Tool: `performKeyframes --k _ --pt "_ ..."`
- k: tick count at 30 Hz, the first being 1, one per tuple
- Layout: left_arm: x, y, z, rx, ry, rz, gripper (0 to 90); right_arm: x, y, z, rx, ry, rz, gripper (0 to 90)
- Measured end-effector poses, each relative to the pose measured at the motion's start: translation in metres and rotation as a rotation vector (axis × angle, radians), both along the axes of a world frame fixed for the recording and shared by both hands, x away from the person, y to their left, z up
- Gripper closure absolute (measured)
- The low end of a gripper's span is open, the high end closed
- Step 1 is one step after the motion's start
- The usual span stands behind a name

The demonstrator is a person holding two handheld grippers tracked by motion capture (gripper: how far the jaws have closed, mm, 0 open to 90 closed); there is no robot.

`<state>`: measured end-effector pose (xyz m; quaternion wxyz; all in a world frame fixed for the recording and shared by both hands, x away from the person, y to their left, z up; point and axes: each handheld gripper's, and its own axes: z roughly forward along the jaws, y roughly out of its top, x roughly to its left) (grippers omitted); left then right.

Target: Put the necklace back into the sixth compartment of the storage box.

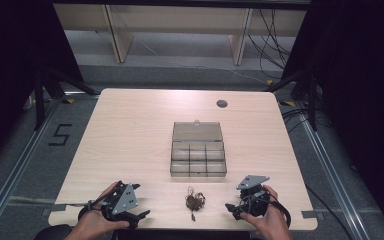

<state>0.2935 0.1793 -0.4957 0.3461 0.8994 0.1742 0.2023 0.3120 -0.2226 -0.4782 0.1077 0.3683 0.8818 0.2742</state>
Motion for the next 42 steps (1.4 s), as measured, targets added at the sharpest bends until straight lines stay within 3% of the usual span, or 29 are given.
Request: performKeyframes --k 7,8,10,14,16,17,18,19,24,25,27,33,36,38,42 --pt "0.001 -0.001 -0.001 -0.02 0.005 -0.003 15.0 0.006 0.016 0.009 -0.02 -0.014 0.052 19.6" --pt "0.0 -0.001 -0.001 -0.02 -0.001 0.003 15.0 0.006 0.019 0.013 -0.03 0.014 0.062 18.5" --pt "0.0 0.0 -0.001 -0.009 -0.006 0.002 15.0 0.006 0.025 0.017 -0.036 0.029 0.066 17.4" --pt "0.001 0.0 -0.001 -0.021 -0.005 0.001 15.0 0.01 0.038 0.02 -0.044 0.035 0.125 16.8" --pt "0.0 0.0 -0.001 -0.009 -0.004 0.007 15.0 0.011 0.044 0.022 -0.051 0.04 0.135 16.6" --pt "0.001 0.001 0.0 0.019 -0.014 0.003 15.0 0.012 0.047 0.022 -0.046 0.044 0.147 16.6" --pt "0.001 0.0 -0.001 -0.017 -0.002 0.004 15.0 0.012 0.05 0.023 -0.049 0.052 0.158 16.6" --pt "0.0 0.0 -0.001 -0.014 -0.005 0.002 15.0 0.012 0.052 0.024 -0.056 0.053 0.158 16.6" --pt "0.001 0.0 -0.001 -0.014 0.001 0.001 15.0 0.013 0.064 0.021 -0.072 0.061 0.198 16.8" --pt "0.0 0.0 -0.001 -0.012 -0.005 0.002 15.0 0.012 0.067 0.021 -0.078 0.081 0.179 16.8" --pt "0.0 0.0 -0.001 -0.011 -0.005 0.004 15.0 0.014 0.07 0.021 -0.074 0.068 0.219 17.2" --pt "0.0 -0.001 -0.002 -0.026 0.0 0.002 15.0 0.015 0.083 0.02 -0.09 0.073 0.253 16.7" --pt "0.001 0.0 -0.001 0.005 -0.006 0.006 15.0 0.015 0.09 0.018 -0.104 0.083 0.258 16.8" --pt "0.001 0.0 -0.001 -0.019 -0.004 0.001 15.0 0.017 0.095 0.016 -0.103 0.089 0.287 17.2" --pt "0.0 0.0 -0.001 -0.02 -0.005 0.001 15.0 0.02 0.103 0.013 -0.12 0.108 0.29 17.4"
